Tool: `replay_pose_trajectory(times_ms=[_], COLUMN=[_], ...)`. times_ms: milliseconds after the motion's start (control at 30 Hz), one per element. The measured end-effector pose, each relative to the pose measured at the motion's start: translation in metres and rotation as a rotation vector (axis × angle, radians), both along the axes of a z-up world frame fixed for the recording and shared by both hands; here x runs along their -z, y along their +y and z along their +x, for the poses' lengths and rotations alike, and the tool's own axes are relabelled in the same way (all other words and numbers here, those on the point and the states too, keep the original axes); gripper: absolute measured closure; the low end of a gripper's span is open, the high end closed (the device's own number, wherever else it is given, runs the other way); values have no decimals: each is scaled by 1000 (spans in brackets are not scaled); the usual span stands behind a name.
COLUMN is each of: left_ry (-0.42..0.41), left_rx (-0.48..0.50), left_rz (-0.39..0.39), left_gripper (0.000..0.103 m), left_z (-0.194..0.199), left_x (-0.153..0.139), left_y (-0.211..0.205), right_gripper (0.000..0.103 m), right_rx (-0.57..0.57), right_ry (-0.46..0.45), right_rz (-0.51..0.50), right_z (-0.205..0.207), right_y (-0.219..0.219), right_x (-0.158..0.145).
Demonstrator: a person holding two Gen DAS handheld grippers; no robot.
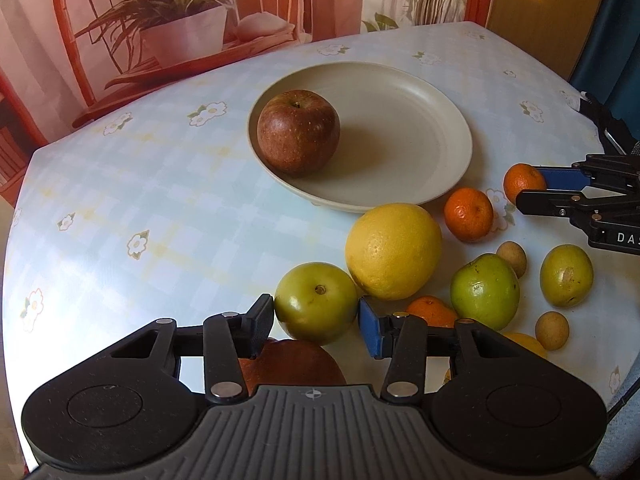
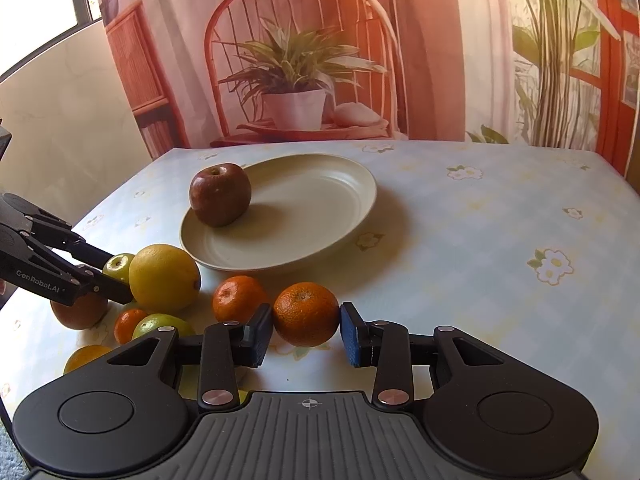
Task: Organize fruits
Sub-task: 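Grasp a tangerine with the right gripper while the left gripper grasps a green apple, then place the tangerine on the plate with the right gripper while the left carries the green apple there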
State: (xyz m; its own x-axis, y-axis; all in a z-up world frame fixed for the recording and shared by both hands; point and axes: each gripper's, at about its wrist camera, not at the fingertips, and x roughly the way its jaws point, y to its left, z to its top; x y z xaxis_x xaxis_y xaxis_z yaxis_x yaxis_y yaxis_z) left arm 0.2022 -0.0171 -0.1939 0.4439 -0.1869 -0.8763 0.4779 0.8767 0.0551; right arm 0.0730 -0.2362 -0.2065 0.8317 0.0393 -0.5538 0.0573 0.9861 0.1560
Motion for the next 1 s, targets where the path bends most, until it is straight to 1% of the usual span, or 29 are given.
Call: replay_pose_trajectory(times_ms=[100, 267, 367, 467, 600, 700, 800, 900, 1000], left_ry=[-23, -59, -96, -127, -148, -150, -129, -94, -89], left_rx=[8, -24, -56, -67, -74, -88, -106, -105, -110], left_rz=[3, -56, -69, -104, -138, -160, -191, -196, -195], left_gripper=[55, 55, 55, 55, 55, 55, 55, 55, 55], left_z=[-4, -9, -11, -10, -4, 6, 18, 31, 38], left_x=[-1, -15, -26, -35, -42, -40, -33, -21, -14], left_y=[0, 11, 14, 15, 8, 0, -8, -17, -23], right_gripper=[69, 69, 69, 69, 69, 69, 69, 69, 70], right_rx=[-2, -15, -14, -15, -30, -49, -74, -99, -118], right_ry=[-4, -14, -15, -22, -39, -50, -49, -40, -34], right_rz=[-1, -12, -16, -23, -33, -50, -73, -114, -133], right_z=[0, -2, -1, 1, 7, 17, 32, 50, 68], right_y=[-2, -2, -3, -3, -7, -12, -17, -21, -24], right_x=[-3, -6, -8, -11, -22, -31, -36, -39, -38])
